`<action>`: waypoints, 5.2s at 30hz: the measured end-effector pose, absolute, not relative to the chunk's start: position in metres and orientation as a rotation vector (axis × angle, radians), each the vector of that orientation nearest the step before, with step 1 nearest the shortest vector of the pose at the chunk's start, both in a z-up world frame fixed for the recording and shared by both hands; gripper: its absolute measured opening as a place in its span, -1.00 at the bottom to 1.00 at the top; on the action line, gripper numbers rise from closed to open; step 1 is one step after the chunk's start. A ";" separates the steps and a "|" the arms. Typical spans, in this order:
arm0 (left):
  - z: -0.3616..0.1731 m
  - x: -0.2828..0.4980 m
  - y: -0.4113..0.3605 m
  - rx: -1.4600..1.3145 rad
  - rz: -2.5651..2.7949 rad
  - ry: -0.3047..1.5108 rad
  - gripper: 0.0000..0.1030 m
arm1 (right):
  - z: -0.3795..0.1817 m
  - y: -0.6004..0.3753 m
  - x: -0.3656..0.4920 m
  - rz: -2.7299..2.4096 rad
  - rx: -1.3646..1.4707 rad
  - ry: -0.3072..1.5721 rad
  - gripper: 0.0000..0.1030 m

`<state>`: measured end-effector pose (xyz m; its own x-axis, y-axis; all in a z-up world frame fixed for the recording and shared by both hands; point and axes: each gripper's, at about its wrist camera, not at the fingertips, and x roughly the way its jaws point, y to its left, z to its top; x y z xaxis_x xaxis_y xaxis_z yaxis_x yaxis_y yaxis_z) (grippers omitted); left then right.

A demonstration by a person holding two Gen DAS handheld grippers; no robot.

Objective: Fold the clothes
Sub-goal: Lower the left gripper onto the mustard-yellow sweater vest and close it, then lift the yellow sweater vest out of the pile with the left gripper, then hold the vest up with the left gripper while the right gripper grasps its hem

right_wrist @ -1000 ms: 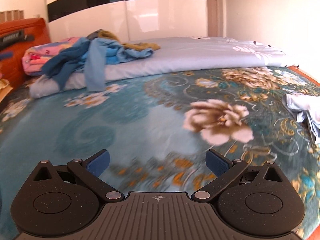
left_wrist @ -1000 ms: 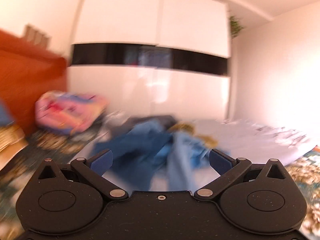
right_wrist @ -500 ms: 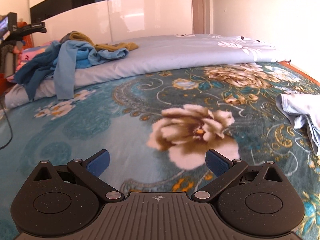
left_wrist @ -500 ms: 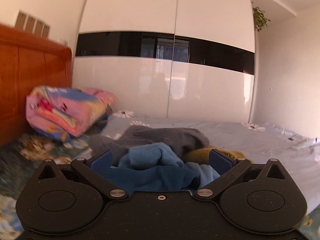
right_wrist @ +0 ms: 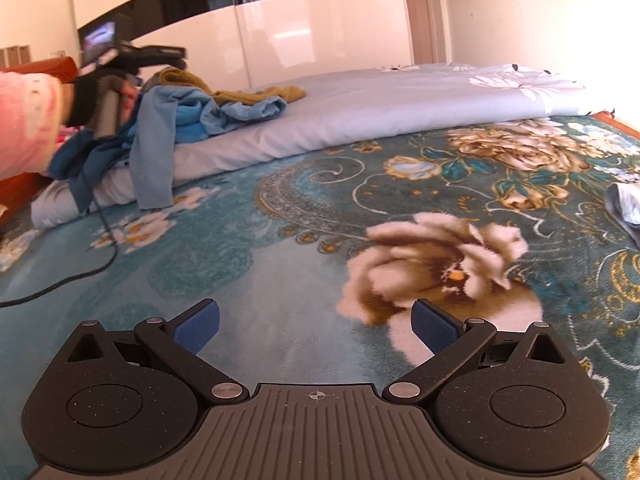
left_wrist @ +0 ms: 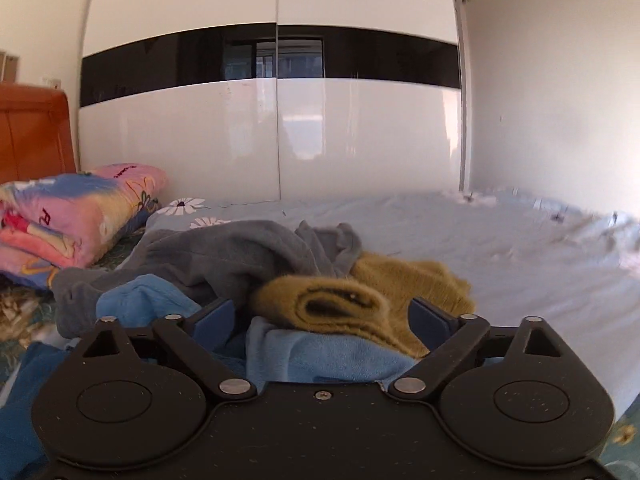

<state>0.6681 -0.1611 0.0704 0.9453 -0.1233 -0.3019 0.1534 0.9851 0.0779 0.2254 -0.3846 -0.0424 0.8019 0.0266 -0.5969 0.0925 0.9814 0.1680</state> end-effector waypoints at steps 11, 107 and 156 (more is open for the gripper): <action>0.049 0.719 -0.159 0.104 -0.044 0.425 0.38 | -0.063 -0.393 0.224 -0.047 0.258 0.630 1.00; 0.372 0.395 -0.147 -0.248 -0.681 -0.057 -0.86 | 0.102 -0.414 0.094 -0.089 0.192 0.202 0.99; 0.267 0.085 0.075 -0.211 -0.804 0.087 -0.82 | 0.079 -0.191 0.153 0.713 0.133 0.393 0.50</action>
